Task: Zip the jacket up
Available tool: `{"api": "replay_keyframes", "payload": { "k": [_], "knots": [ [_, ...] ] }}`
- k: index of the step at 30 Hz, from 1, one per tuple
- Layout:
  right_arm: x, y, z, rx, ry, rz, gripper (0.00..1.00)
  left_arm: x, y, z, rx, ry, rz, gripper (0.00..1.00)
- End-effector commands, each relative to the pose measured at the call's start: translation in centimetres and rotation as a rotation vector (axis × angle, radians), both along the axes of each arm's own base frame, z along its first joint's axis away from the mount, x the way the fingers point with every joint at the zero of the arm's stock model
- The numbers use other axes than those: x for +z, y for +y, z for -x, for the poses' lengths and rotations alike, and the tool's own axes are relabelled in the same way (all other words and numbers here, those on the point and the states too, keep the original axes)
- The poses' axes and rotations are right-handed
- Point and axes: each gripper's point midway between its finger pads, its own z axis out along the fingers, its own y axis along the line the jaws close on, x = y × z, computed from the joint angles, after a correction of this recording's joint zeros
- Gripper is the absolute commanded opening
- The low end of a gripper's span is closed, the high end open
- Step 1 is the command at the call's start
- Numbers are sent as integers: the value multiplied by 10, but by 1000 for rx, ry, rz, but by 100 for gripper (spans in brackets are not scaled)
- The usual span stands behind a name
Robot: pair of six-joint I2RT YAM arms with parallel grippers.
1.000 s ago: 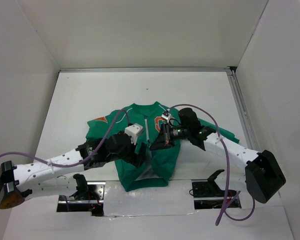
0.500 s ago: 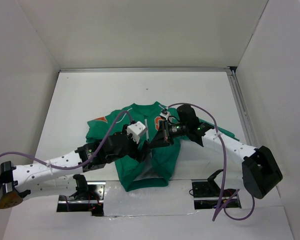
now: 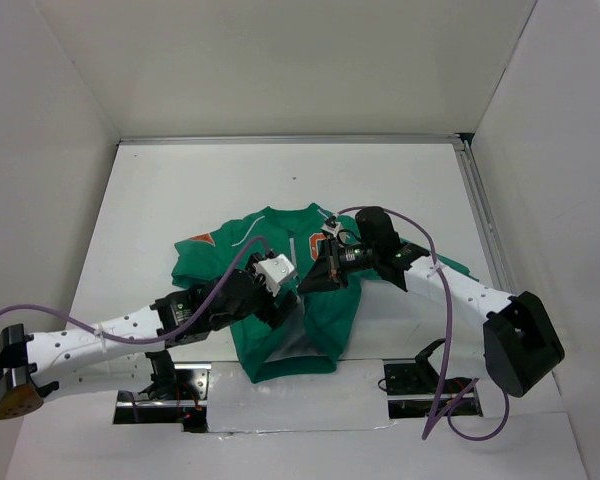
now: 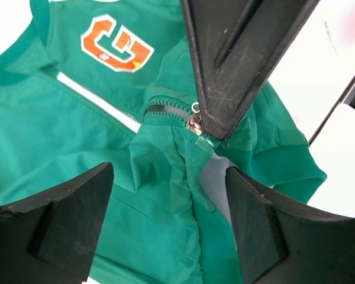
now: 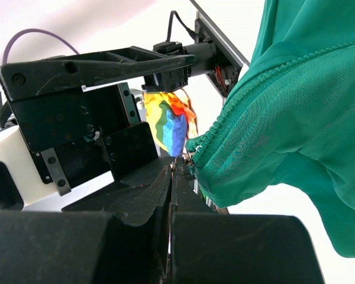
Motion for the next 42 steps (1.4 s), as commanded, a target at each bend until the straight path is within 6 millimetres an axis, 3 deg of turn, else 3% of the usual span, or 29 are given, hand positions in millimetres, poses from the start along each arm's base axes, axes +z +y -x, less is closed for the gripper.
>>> {"api": "replay_keyframes", "payload": {
  "k": [1,12,14,15,18,20,25,30,31,33,34,35,42],
  "knots": [
    [21,2,-5,18,-22,-52,0,29,-9,-3,-50,-105,80,87],
    [27,2,-4,17,43,-68,0,19,-19,-29,28,-155,0,76],
    [28,3,-4,15,48,-68,0,21,-19,-32,50,-170,-5,71],
    [28,3,-5,13,43,-68,0,22,-19,-32,56,-174,-1,63],
    [26,1,-6,3,49,-64,0,39,-21,-27,44,-219,58,53],
    [24,0,-8,-3,55,-60,0,47,-22,-25,35,-240,89,52],
    [25,1,-14,-17,56,-73,0,47,-20,-24,49,-228,97,64],
    [28,3,-17,-12,52,-82,0,43,-24,-29,61,-239,80,60],
    [28,4,-18,-15,52,-80,0,43,-25,-29,54,-245,77,47],
    [27,3,-19,-24,55,-79,0,45,-29,-27,34,-258,94,33],
    [27,3,-19,-23,57,-80,0,47,-29,-26,24,-260,103,11],
    [27,2,-22,-32,63,-80,0,56,-30,-26,26,-278,139,0],
    [31,-4,-41,-90,72,-110,0,67,-18,-13,-42,-343,189,0]
  ]
}}
